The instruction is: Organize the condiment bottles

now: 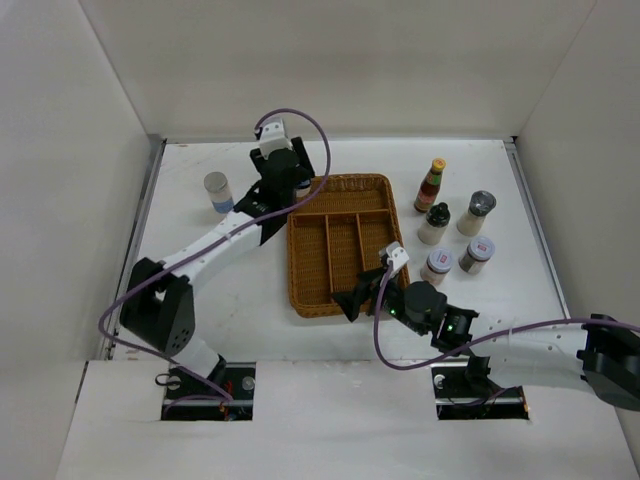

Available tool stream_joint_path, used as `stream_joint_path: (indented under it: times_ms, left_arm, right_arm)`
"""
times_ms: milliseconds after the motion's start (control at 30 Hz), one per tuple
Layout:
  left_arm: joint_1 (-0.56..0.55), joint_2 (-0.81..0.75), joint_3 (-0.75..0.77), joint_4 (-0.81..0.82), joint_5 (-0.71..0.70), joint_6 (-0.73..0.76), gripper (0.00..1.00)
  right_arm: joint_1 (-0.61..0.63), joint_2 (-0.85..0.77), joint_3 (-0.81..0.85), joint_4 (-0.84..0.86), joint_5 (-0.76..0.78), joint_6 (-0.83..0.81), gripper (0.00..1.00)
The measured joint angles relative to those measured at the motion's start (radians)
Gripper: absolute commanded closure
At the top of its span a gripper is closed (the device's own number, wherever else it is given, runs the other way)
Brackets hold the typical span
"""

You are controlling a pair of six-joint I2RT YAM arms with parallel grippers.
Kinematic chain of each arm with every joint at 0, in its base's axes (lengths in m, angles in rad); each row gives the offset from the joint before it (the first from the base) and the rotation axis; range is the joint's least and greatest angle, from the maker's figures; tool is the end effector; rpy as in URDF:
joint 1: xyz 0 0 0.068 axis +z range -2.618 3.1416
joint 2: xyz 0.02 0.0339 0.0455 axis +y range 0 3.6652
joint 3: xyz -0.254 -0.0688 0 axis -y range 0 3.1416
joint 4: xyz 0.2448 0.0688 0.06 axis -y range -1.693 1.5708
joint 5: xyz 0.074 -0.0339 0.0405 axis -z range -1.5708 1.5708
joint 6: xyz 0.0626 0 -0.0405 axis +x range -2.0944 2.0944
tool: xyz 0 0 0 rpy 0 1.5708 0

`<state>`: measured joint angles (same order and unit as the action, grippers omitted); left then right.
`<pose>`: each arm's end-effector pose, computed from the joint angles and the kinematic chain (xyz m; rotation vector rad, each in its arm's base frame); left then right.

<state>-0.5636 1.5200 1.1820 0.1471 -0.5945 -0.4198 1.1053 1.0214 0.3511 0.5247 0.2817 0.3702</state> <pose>0.3412 -0.1742 0.3187 -0.3029 1.7061 -0.2009 0.1274 0.2149 0.2056 -0.4344 1.7326 0.8444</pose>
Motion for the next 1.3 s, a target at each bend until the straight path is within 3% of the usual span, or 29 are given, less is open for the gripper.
stream_joint_path:
  times_ms: [367, 567, 800, 933, 1067, 1300]
  left_arm:
    - [0.0, 0.225, 0.024, 0.004, 0.06, 0.004, 0.64]
    - [-0.009, 0.262, 0.023, 0.048, 0.056, 0.01, 0.32]
    - [-0.023, 0.261, 0.021, 0.079, 0.045, 0.01, 0.12]
    - [-0.026, 0.221, -0.01, 0.08, 0.028, 0.012, 0.09]
    - [-0.004, 0.087, -0.064, 0.059, 0.0, 0.018, 0.08]
    - [0.226, -0.069, -0.058, -0.022, -0.023, -0.035, 0.07]
  right_arm:
    - [-0.011, 0.0, -0.001, 0.001, 0.0, 0.0, 0.0]
    - [-0.011, 0.0, -0.001, 0.0, 0.001, 0.0, 0.0]
    - [-0.011, 0.0, -0.001, 0.0, 0.01, 0.0, 0.0]
    - [-0.011, 0.0, -0.001, 0.0, 0.015, 0.0, 0.0]
    - [-0.011, 0.0, -0.001, 0.0, 0.02, 0.0, 0.0]
    - [-0.011, 0.0, -0.001, -0.001, 0.026, 0.0, 0.0]
